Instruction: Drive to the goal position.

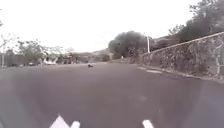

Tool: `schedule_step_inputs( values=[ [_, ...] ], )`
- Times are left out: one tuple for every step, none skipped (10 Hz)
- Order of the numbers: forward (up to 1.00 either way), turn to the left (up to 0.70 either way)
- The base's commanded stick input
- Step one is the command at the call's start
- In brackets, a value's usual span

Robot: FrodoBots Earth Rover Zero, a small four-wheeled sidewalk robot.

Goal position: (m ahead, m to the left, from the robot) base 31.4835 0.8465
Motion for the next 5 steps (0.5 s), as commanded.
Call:
schedule_step_inputs(
  values=[
    [0.5,0.0],
    [0.5,0.0],
    [0.5,0.0],
    [0.5,0.0],
    [0.5,0.0]
  ],
)
